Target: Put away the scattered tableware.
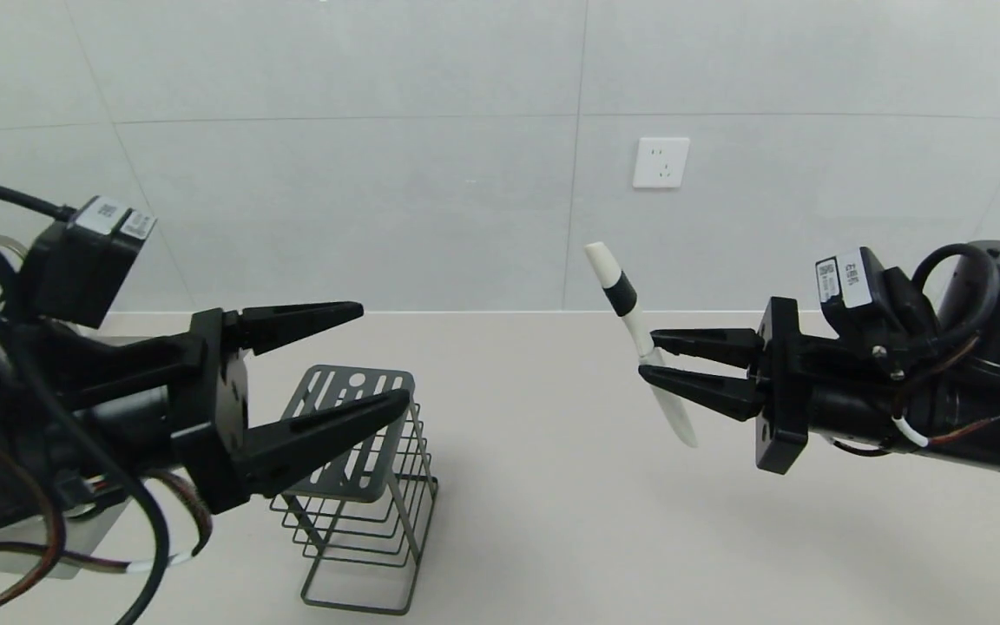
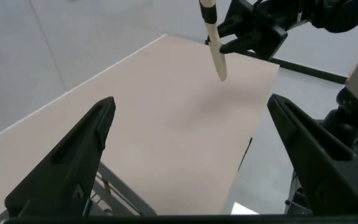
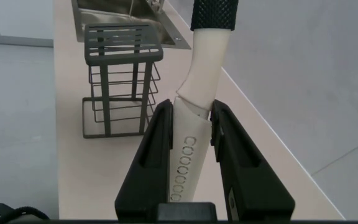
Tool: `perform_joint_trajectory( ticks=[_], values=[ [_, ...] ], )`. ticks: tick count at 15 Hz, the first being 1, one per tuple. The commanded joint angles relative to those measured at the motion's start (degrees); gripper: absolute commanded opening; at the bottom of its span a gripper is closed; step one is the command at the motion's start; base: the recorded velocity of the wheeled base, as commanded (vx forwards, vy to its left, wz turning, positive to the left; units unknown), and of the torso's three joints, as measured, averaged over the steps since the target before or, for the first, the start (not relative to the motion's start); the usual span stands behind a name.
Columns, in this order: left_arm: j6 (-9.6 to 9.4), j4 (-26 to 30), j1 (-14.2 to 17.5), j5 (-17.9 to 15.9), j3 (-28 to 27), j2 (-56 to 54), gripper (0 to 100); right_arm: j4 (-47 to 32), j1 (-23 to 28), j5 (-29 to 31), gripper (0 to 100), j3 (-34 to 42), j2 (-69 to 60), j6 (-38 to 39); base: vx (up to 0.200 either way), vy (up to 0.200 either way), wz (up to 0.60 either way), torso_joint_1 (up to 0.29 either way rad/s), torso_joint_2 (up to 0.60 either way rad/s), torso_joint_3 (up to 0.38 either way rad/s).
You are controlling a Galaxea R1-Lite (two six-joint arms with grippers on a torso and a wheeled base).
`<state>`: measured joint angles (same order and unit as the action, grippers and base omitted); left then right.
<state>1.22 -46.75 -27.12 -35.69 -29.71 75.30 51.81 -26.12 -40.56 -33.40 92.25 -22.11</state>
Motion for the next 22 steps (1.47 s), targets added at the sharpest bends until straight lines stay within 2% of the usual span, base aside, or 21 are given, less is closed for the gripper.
perform_joint_trajectory(
  ticks=[1,3,6,8,11,15,19,22],
  values=[
    [0.98,-4.4,-3.9,0.1,-1.8,6.9,100,0.8,0.0,0.0,0,-0.3,0.7,0.1,0.000,0.000,0.00,0.000,0.00,0.000],
    [2.30,-6.8,-7.1,1.3,-2.7,10.2,100,1.4,-0.1,0.1,0,-0.9,1.1,0.3,0.000,0.000,0.00,0.000,0.00,0.000],
    [4.05,-8.7,-10.2,4.4,-8.8,16.0,100,1.4,-0.4,0.2,0,-3.2,2.6,0.3,0.000,0.000,0.00,0.000,0.00,0.000],
    [4.05,-10.7,-10.9,6.1,-11.1,18.1,100,1.5,-0.5,0.3,0,-3.8,3.4,0.3,0.000,0.000,0.00,0.000,0.00,0.000],
    [4.41,-13.4,-12.8,6.1,-12.6,20.0,100,1.6,-0.5,0.4,0,-4.0,3.6,0.3,0.000,0.000,0.00,0.000,0.00,0.000],
    [7.83,-21.4,-13.0,6.3,-16.2,25.7,100,3.2,-0.6,0.4,0,-5.0,3.6,0.9,0.000,0.000,0.00,0.000,0.00,0.000],
    [8.19,-27.5,-13.9,7.9,-20.6,31.4,100,3.6,-1.8,0.4,0,-6.5,3.6,1.1,0.000,0.000,0.00,0.000,0.00,0.000],
    [10.56,-31.0,-15.9,10.3,-23.0,33.9,100,3.6,-2.6,0.5,0,-7.4,4.4,1.1,0.000,0.000,0.00,0.000,0.00,0.000]
  ],
)
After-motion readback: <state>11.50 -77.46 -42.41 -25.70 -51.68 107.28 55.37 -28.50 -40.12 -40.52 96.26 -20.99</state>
